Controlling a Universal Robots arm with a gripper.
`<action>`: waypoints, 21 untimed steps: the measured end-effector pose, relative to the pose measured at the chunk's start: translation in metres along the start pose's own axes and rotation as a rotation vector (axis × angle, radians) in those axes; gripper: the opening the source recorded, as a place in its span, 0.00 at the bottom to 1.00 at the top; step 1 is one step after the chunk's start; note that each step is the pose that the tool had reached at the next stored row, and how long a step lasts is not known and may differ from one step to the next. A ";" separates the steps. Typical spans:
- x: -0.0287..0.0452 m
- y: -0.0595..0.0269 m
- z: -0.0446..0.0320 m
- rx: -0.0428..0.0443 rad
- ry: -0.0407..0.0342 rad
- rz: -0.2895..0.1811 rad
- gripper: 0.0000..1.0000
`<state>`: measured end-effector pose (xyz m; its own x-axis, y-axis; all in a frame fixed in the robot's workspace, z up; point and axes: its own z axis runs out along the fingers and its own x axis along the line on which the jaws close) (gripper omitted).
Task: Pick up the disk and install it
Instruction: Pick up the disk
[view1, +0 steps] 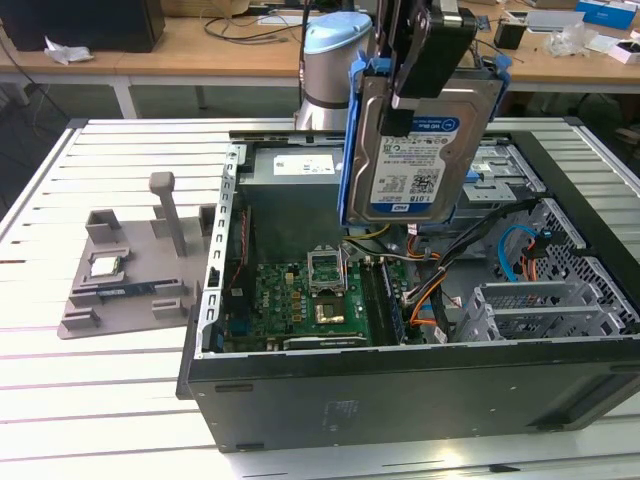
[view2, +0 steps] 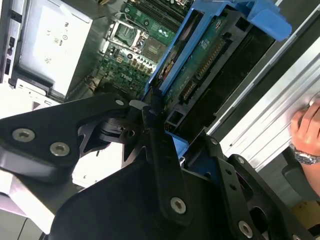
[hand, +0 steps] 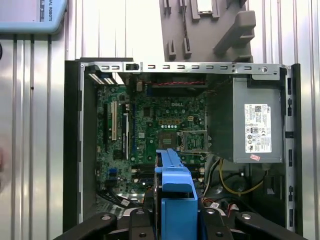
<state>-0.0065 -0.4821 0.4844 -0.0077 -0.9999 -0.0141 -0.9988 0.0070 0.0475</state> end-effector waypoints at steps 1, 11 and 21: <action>0.0022 0.0000 0.0000 0.0000 0.0001 0.000 0.37; 0.0192 -0.0002 0.0008 0.0000 -0.0001 0.000 0.37; 0.0368 -0.0003 0.0016 0.0000 0.0000 0.000 0.37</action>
<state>-0.0066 -0.5188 0.4823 -0.0077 -0.9999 -0.0141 -0.9988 0.0071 0.0475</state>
